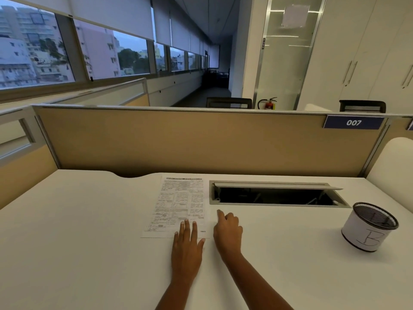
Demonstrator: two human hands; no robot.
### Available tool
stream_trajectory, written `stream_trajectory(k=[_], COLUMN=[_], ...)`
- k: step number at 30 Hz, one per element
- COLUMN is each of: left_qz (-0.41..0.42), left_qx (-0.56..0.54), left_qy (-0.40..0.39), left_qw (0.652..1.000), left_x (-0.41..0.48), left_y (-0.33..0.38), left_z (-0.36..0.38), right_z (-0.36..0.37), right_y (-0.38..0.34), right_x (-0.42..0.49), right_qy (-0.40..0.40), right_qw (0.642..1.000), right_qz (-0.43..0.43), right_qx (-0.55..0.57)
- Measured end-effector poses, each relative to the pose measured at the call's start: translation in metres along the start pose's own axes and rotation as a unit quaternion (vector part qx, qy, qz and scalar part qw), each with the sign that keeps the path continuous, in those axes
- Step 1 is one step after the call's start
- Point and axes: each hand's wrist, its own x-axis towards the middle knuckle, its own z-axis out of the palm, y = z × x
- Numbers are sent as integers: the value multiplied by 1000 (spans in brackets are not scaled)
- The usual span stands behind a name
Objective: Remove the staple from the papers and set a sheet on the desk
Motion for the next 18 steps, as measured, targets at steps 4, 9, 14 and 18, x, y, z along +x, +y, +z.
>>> stream_trajectory(k=[4, 9, 14, 18], left_qz=[-10, -14, -14, -24], left_qx=[-35, -50, -15, -24], left_qy=[-15, -62, -89, -110], left_qw=[999, 997, 996, 993], left_x=[3, 3, 4, 1], left_y=[-7, -5, -8, -9], left_z=[13, 16, 16, 14], right_z=[11, 25, 30, 28], right_y=[-8, -9, -11, -8], right_x=[13, 22, 26, 25], right_qy=[-29, -49, -43, -49], right_qw=[999, 998, 998, 998], right_qz=[1, 32, 41, 43], right_qx=[-12, -14, -4, -13])
